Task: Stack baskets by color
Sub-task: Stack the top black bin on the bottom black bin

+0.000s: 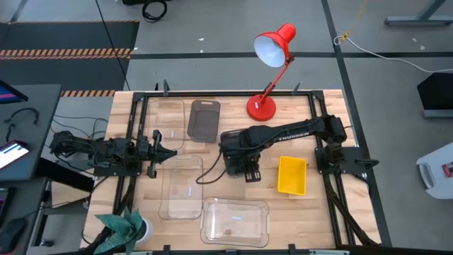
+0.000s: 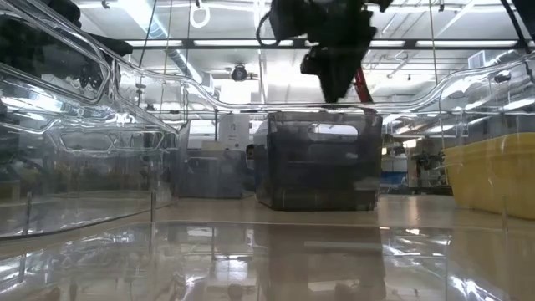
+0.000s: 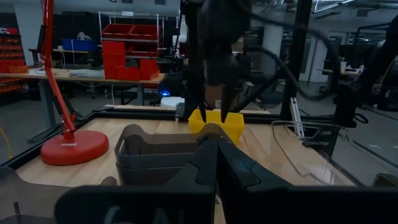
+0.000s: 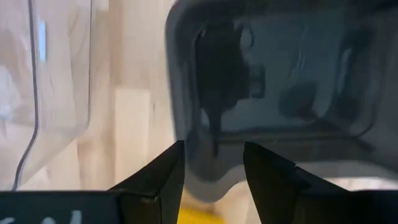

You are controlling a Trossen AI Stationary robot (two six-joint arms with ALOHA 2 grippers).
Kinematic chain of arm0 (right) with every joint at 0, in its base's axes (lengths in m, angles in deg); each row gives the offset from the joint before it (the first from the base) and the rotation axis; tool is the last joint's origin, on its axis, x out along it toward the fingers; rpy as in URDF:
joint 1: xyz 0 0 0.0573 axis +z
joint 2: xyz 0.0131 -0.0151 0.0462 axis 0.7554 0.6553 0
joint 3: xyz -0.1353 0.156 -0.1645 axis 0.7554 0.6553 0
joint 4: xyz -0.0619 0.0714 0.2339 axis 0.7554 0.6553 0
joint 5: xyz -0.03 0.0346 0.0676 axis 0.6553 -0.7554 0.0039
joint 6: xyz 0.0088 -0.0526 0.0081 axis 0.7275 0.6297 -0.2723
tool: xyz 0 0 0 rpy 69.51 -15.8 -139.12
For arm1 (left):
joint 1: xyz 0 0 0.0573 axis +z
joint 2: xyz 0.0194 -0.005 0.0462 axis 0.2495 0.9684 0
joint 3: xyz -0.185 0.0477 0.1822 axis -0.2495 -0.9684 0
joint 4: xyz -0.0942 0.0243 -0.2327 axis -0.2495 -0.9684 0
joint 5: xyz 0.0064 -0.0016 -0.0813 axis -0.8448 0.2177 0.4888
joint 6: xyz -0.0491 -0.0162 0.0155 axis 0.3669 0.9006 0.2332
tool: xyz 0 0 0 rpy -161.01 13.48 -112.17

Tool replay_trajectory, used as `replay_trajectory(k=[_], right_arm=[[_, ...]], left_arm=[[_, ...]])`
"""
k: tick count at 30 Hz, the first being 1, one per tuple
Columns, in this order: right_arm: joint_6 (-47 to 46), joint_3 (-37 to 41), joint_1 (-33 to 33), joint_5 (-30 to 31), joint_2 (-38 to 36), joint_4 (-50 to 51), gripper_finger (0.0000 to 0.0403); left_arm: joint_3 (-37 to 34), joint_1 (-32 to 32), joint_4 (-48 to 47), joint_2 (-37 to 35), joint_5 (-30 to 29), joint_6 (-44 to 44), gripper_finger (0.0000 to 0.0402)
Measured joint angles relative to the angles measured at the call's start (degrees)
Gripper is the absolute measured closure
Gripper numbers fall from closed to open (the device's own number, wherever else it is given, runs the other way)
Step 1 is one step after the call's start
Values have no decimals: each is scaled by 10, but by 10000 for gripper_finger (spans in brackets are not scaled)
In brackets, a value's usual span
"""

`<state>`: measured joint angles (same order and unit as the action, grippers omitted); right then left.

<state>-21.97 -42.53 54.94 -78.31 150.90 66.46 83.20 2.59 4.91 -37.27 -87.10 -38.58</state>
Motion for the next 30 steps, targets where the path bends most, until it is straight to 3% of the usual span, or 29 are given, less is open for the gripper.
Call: replay_trajectory(k=[10, 14, 25, 30], right_arm=[[86, 0, -47, 31, -48, -152, 235], [77, 0, -63, 61, -52, -209, 235], [151, 0, -76, 150, 11, -318, 235], [163, 0, -86, 133, 21, -349, 235]], left_arm=[[0, 0, 0, 0, 0, 0, 392], [0, 0, 0, 0, 0, 0, 392], [0, 0, 0, 0, 0, 0, 392], [0, 0, 0, 0, 0, 0, 392]])
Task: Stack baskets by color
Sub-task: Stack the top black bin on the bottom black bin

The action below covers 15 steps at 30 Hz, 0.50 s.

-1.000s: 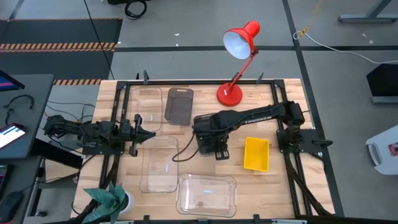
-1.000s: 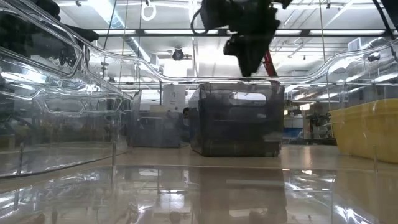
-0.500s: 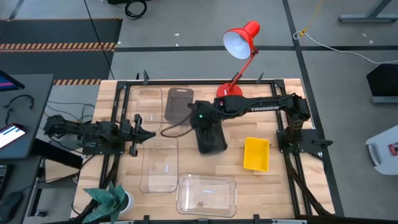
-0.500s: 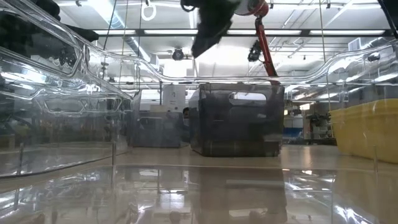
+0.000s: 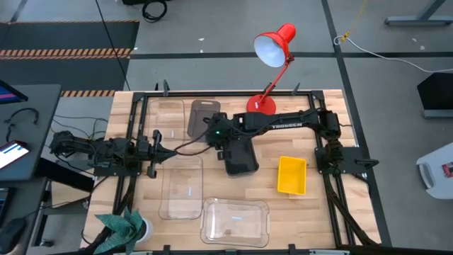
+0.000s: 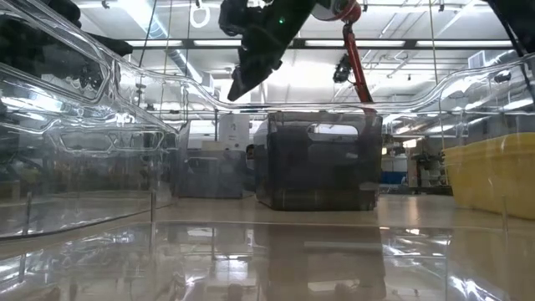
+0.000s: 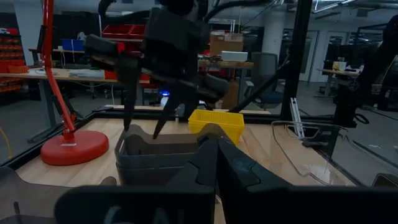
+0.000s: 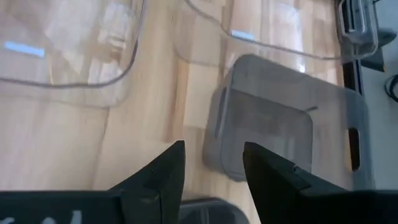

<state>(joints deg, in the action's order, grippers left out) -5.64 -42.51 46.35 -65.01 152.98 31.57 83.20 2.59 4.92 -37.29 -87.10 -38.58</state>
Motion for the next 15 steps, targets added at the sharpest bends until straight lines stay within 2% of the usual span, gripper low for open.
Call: replay_trajectory(k=[3, 8, 13, 15], right_arm=[[-2, 0, -8, 2, -2, -6, 235], [2, -1, -9, 53, -22, -5, 235], [69, 0, -12, 174, -21, -42, 235], [79, -1, -19, 184, -23, -46, 235]], left_arm=[[0, 0, 0, 0, 0, 0, 392], [0, 0, 0, 0, 0, 0, 392], [0, 0, 0, 0, 0, 0, 392], [0, 0, 0, 0, 0, 0, 392]])
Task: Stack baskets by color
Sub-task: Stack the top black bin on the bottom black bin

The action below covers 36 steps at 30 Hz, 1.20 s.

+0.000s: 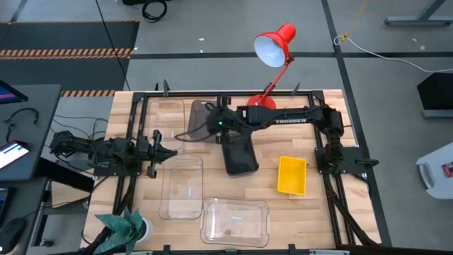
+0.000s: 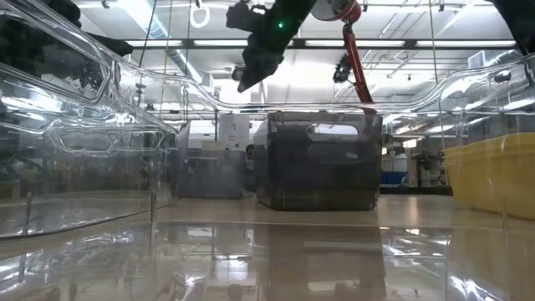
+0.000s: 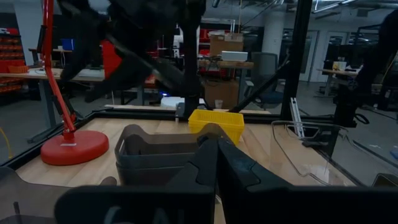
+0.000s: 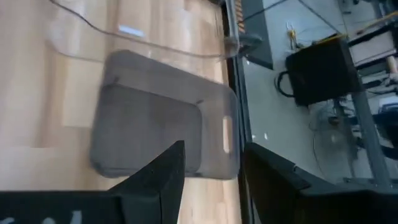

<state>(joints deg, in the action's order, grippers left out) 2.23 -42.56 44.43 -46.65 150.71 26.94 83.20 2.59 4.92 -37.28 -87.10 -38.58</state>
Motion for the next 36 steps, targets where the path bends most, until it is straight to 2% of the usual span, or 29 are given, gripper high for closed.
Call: replay_trajectory(k=[1, 5, 7, 14, 19, 21, 26, 31, 36], right_arm=[[-4, 1, -5, -9, -4, 4, 235], [-41, 0, -29, -118, -28, 19, 238], [-56, -1, -38, -149, -38, 32, 243], [-83, 21, -12, -147, -78, 81, 279], [-88, 149, 9, -122, -156, 18, 301], [-97, 206, 11, -121, -200, -28, 307], [-132, 319, 33, -121, -298, -81, 313], [-155, 392, 60, -120, -382, -128, 313], [-153, 451, 94, -93, -463, -164, 313]], left_arm=[[0, 0, 0, 0, 0, 0, 392], [0, 0, 0, 0, 0, 0, 392], [0, 0, 0, 0, 0, 0, 392], [0, 0, 12, 0, -13, 1, 392], [0, 1, 46, 0, -26, 158, 392], [0, 1, 47, 0, -27, 195, 392], [0, 1, 48, 0, -53, 183, 392], [0, 1, 53, 0, -150, 252, 392], [24, 0, 48, 33, -119, 243, 392]])
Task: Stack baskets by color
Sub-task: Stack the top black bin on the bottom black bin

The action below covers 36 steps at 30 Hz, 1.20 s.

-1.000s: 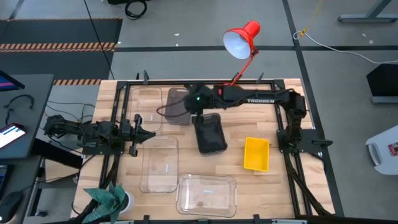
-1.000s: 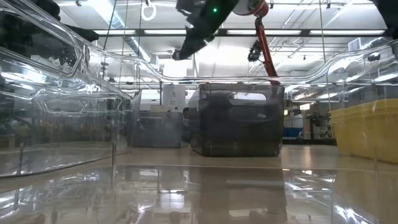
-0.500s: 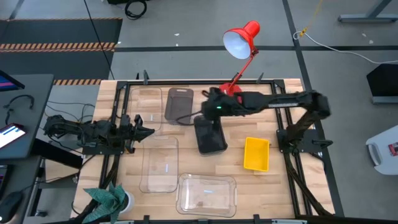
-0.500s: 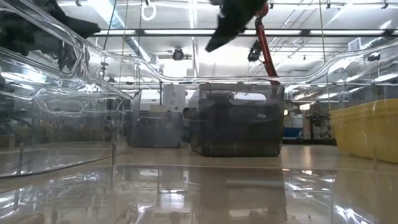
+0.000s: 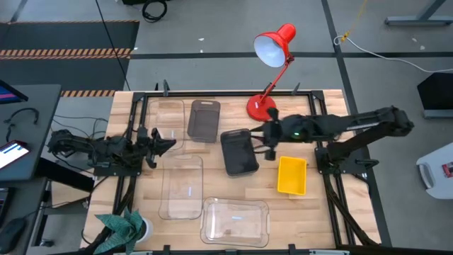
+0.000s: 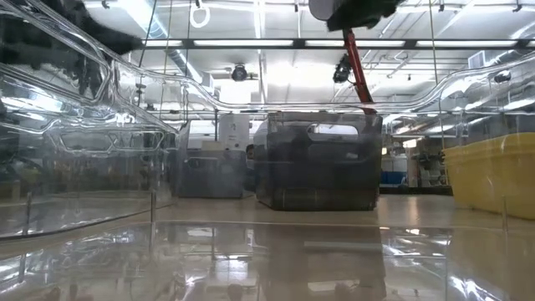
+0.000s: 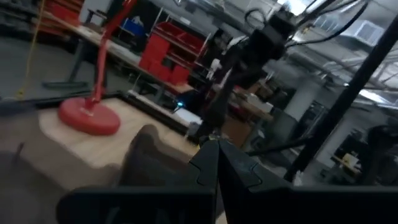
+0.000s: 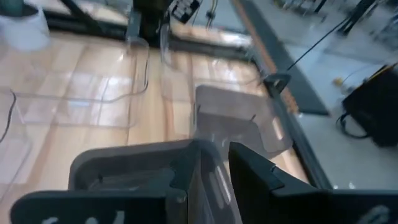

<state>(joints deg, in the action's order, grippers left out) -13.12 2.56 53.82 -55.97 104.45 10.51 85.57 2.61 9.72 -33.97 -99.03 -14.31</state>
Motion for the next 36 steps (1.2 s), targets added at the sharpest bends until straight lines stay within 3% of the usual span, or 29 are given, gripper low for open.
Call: replay_trajectory(k=[9, 18, 26, 36], right_arm=[[0, 113, 24, 21, -145, -64, 313], [-32, 187, 34, 13, -265, -73, 313], [-70, 238, 57, 12, -327, -93, 313], [-76, 311, 95, 12, -341, -151, 313]], left_arm=[[69, 1, 1, 118, -46, -47, 386], [133, 24, -34, 246, -55, -17, 305], [241, 68, -164, 341, 1, -15, 261], [346, 174, -255, 479, 120, -37, 258]])
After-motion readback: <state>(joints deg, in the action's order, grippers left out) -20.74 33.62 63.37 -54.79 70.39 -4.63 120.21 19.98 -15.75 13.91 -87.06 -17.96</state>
